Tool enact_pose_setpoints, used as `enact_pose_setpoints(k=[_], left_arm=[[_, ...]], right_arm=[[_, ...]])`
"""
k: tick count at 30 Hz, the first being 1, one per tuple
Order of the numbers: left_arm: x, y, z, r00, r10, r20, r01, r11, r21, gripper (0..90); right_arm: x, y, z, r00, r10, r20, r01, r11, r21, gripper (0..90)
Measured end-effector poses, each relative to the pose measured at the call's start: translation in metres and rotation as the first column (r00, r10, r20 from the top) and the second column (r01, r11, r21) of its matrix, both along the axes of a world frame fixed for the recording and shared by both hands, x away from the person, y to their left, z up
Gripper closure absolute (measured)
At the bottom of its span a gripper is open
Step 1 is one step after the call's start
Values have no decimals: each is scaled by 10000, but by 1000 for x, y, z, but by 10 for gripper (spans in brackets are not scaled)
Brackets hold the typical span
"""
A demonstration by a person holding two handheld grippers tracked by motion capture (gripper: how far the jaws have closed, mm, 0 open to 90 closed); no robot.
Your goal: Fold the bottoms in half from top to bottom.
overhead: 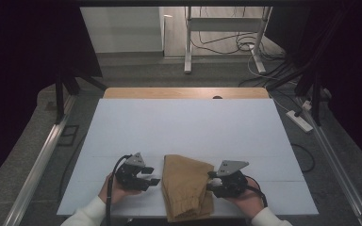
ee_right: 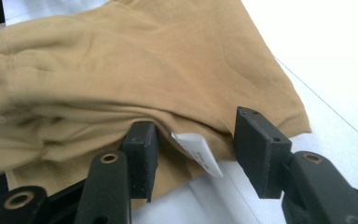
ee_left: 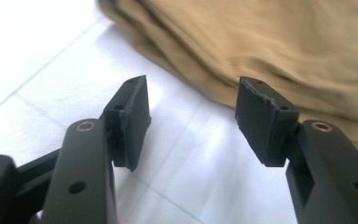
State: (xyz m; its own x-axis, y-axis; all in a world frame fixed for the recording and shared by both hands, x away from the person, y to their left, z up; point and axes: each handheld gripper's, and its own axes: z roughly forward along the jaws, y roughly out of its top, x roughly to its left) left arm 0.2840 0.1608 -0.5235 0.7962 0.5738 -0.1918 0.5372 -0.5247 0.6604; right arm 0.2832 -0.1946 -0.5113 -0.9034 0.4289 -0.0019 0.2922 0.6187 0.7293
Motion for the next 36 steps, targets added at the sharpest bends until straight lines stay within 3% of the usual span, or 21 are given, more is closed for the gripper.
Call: enact_pose_setpoints(k=[5, 9, 14, 17, 23, 26, 36], left_arm=[[3, -2, 0, 9997, 236, 67, -237, 9997, 34, 413], [4, -3, 2, 9991, 352, 223, -352, 9994, -11, 403], [7, -3, 5, 9977, 615, 269, -611, 9980, -162, 395], [10, -5, 6, 9973, 662, 328, -656, 9977, -187, 394], [17, -9, 8, 9953, 873, 426, -862, 9959, -277, 387], [22, -9, 7, 9940, 1022, 398, -1006, 9941, -399, 384], [33, -14, 7, 9921, 1140, 521, -1116, 9926, -471, 364]], right_arm=[[2, -6, 5, 9989, 164, -440, -168, 9998, -67, 411], [5, -20, 8, 9969, -279, -732, 269, 9995, -140, 396], [11, -34, 18, 9957, -800, -465, 803, 9968, 48, 395], [17, -37, 22, 9926, -1109, -495, 1129, 9928, 399, 377], [29, -27, 21, 9919, -1156, -522, 1190, 9905, 686, 363], [38, -21, 20, 9904, -1160, -756, 1229, 9880, 939, 363], [53, 7, 11, 9920, -977, -800, 1021, 9934, 523, 364]])
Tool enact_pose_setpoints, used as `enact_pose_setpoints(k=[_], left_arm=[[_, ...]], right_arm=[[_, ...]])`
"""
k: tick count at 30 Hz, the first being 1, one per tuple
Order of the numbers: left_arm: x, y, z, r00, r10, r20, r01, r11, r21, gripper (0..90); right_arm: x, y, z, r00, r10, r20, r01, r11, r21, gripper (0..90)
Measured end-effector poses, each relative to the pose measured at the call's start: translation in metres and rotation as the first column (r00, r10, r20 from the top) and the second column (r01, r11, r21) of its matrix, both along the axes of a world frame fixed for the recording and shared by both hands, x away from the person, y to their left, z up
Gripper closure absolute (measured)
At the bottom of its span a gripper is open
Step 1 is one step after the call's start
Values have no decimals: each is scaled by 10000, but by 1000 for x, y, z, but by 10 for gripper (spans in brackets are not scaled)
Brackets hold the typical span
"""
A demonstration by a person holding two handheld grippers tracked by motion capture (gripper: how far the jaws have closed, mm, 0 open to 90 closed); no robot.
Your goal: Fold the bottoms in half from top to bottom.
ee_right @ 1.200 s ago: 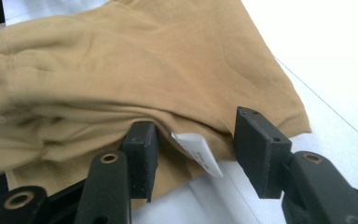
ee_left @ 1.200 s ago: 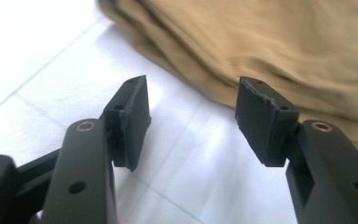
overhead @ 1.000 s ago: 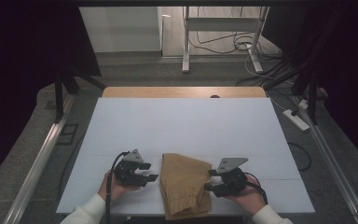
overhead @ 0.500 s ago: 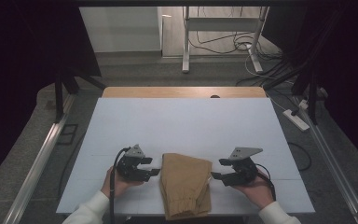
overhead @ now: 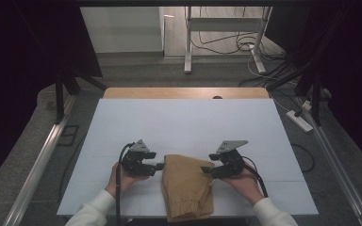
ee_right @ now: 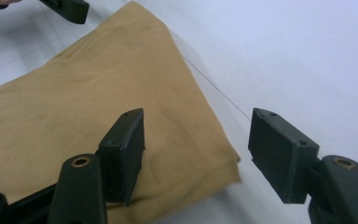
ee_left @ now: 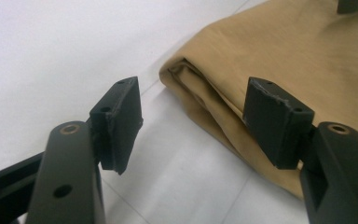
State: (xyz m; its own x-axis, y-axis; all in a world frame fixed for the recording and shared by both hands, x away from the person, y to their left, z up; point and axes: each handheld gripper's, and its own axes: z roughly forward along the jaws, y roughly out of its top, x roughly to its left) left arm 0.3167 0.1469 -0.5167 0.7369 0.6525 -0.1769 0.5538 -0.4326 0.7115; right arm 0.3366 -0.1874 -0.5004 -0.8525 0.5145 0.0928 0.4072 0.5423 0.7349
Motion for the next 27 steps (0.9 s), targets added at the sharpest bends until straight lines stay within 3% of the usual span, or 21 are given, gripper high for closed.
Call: enact_pose_setpoints(k=[10, 17, 23, 27], left_arm=[[4, -1, -4, 10000, 24, -50, -24, 10000, 88, 355], [3, -2, -5, 9999, -71, -133, 73, 9998, 168, 343], [2, -3, -6, 9998, -106, -195, 109, 9998, 195, 341], [2, -3, -7, 9996, -163, -243, 169, 9996, 246, 336]], right_arm=[[4, 21, -8, 9993, 364, -89, -370, 9958, -835, 379], [5, 21, -12, 9979, 398, -514, -450, 9936, -1035, 466], [2, 22, -12, 9985, 437, -333, -483, 9870, -1535, 649], [0, 21, -10, 9985, 516, -206, -542, 9853, -1618, 755]])
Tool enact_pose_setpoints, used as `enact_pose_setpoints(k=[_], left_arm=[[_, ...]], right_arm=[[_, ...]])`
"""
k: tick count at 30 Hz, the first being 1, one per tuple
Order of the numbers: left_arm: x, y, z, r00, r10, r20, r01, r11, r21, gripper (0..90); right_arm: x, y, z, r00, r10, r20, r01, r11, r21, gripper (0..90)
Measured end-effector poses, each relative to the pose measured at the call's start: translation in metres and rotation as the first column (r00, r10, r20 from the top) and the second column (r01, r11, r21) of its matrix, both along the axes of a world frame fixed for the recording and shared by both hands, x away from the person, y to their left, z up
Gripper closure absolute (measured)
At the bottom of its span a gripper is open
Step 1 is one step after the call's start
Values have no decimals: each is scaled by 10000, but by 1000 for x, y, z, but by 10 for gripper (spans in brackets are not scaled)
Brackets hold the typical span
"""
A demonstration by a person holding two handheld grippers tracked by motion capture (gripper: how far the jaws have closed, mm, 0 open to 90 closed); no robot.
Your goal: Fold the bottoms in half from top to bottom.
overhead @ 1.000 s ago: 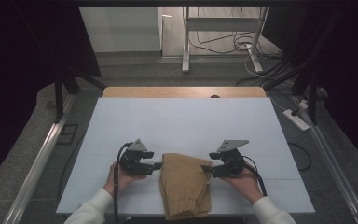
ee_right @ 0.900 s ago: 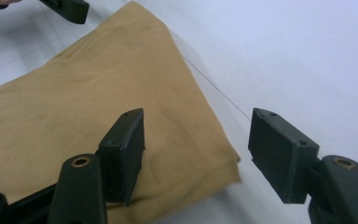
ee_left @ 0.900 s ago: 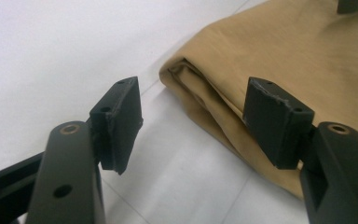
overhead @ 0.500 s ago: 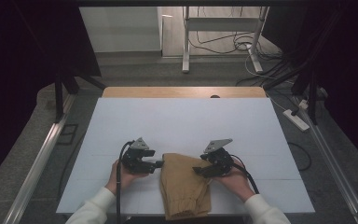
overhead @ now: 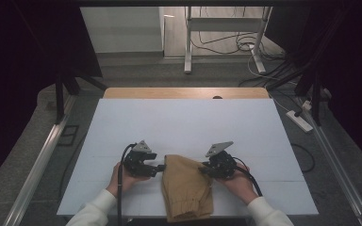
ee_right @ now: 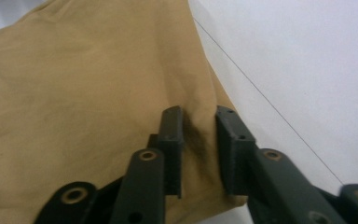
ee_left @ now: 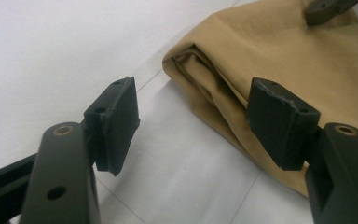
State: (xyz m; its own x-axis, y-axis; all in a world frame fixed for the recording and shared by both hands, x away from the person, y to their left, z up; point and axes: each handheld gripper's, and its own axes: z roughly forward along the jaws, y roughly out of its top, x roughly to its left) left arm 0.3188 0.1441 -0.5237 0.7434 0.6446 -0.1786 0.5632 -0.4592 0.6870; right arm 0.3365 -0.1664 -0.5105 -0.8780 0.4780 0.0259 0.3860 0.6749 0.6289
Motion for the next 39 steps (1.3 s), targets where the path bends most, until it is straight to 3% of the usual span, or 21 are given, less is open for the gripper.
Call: enact_pose_setpoints(k=[6, 10, 19, 27, 33, 34, 38, 39], left_arm=[[-1, 1, 0, 10000, -34, -20, 34, 10000, -18, 333], [-1, 2, 0, 10000, -39, -29, 39, 10000, -26, 332], [-1, 3, 2, 10000, 47, 53, -47, 10000, -64, 332], [-1, 4, 3, 9999, 83, 76, -82, 9999, -84, 331], [-2, 7, 2, 9999, 117, 52, -116, 9999, -112, 330], [-2, 8, 2, 9999, 145, 57, -144, 9998, -120, 330], [-2, 9, 4, 9997, 248, 39, -246, 9993, -295, 328], [-2, 9, 5, 9996, 291, 18, -290, 9989, -370, 328]], right_arm=[[-4, 1, 4, 9994, 147, 306, -143, 9998, -139, 836], [-6, 2, 7, 9981, 225, 567, -215, 9996, -186, 844], [-4, -2, 24, 9916, 125, 1287, -165, 9994, 303, 845], [18, 7, 23, 9920, -14, 1261, -9, 9998, 178, 843], [34, 8, 8, 9970, -168, 754, 159, 9998, 118, 834], [34, 7, 8, 9970, -201, 742, 189, 9997, 163, 814], [32, 6, 11, 9925, -591, 1069, 556, 9978, 355, 579], [31, 5, 12, 9932, -640, 969, 596, 9971, 473, 545]])
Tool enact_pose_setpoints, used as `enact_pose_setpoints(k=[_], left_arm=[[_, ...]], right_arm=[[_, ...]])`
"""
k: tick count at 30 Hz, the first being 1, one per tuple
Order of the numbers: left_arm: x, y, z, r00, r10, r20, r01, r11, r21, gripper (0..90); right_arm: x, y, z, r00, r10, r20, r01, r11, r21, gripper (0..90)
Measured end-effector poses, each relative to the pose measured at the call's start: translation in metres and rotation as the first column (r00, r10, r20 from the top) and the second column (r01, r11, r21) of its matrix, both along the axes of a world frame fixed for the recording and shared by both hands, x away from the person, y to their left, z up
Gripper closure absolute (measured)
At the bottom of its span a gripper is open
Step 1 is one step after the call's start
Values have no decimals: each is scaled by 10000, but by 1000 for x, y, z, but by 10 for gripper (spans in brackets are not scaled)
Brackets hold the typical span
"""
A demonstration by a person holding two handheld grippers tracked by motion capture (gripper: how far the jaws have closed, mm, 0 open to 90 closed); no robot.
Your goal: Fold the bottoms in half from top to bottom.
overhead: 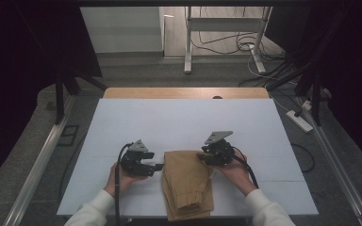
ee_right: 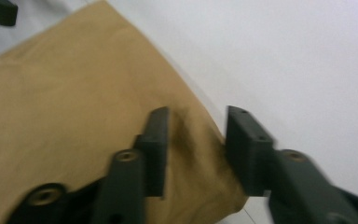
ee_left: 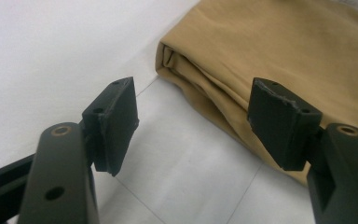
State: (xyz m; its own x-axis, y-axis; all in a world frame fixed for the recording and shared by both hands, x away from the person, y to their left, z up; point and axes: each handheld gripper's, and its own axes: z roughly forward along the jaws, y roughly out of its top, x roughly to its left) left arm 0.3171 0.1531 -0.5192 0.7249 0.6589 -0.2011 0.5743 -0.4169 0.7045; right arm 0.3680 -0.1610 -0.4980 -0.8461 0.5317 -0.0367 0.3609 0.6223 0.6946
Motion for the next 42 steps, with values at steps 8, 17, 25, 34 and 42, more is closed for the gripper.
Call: enact_pose_setpoints(k=[8, 17, 25, 34, 42], left_arm=[[5, 2, 5, 9995, 280, -118, -284, 9991, -325, 317], [17, -4, 9, 9986, 489, -188, -494, 9983, -313, 296], [32, -25, 6, 9981, 234, -564, -240, 9997, -97, 267], [42, -33, -8, 9943, 120, -1056, -82, 9993, 363, 225], [44, -36, -14, 9926, 86, -1210, -12, 9981, 614, 191]], right_arm=[[1, -9, 7, 9994, -23, -354, 35, 9994, 333, 432], [8, -16, 5, 9970, -214, -737, 254, 9982, 534, 393], [10, -15, 0, 9939, -171, -1088, 228, 9984, 515, 370], [10, -10, -10, 9918, -142, -1274, 139, 9999, -36, 340], [12, -7, -18, 9866, -135, -1627, 117, 9999, -120, 324]])
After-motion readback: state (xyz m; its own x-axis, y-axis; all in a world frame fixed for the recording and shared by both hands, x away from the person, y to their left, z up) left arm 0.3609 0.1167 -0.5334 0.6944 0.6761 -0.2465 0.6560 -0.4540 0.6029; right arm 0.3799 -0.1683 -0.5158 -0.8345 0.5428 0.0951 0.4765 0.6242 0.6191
